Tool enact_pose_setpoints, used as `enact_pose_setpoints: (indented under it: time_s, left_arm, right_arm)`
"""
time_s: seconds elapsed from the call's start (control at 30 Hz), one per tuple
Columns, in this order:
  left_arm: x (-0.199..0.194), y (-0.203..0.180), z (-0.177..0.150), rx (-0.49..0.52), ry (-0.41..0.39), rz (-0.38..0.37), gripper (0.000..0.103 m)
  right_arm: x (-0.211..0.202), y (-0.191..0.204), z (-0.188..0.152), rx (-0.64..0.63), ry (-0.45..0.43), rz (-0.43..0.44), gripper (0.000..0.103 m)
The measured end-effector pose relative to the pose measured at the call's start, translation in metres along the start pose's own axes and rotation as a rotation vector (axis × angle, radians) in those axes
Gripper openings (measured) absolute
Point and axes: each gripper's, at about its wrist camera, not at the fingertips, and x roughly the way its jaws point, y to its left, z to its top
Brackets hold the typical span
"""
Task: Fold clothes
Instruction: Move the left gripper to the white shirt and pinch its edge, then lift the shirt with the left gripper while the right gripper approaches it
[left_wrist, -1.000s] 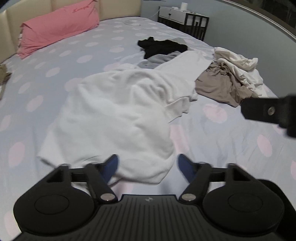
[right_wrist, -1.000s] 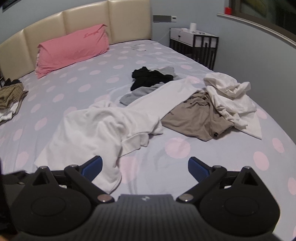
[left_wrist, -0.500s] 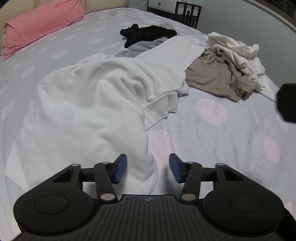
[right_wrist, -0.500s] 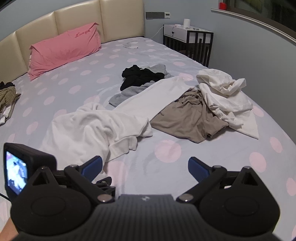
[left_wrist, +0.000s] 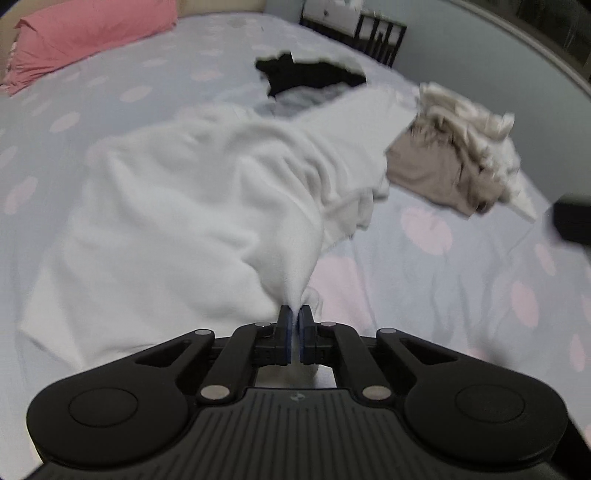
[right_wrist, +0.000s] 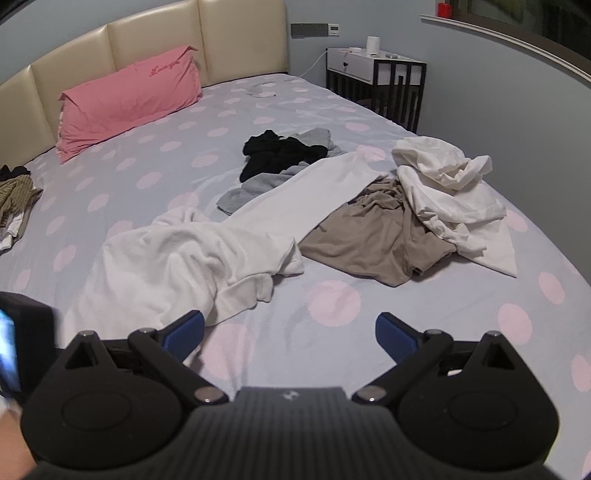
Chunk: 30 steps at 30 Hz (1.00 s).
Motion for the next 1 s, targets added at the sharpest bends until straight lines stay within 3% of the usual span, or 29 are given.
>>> enact_pose_setpoints:
  time_s: [0.23, 0.5, 0.7, 0.9, 0.97, 1.0]
  left_arm:
    - [-0.073, 0.027, 0.007, -0.031, -0.097, 0.019, 0.002]
    - [-0.143, 0.042, 0.014, -0.062, -0.183, -0.005, 0.002]
    - [-0.191, 0.053, 0.008, -0.088, -0.232, -0.009, 0.002]
    - [-0.239, 0.071, -0.005, -0.105, -0.278, 0.024, 0.000]
    - [-0.241, 0.077, -0.009, -0.097, -0.260, 0.067, 0.000]
    - [-0.241, 0.080, -0.012, -0.092, -0.247, 0.091, 0.000]
  right_arm:
    - [0.009, 0.016, -0.009, -0.025, -0.016, 0.035, 0.100]
    - [0.008, 0.057, -0.030, -0.146, -0.022, 0.151, 0.098]
    - [0.003, 0.097, -0.049, -0.320, -0.050, 0.240, 0.088]
    - [0.004, 0.144, -0.063, -0.576, -0.163, 0.204, 0.085]
    - [0.015, 0.154, -0.064, -0.626, -0.130, 0.213, 0.072]
    - [0.023, 0.158, -0.064, -0.640, -0.095, 0.223, 0.051]
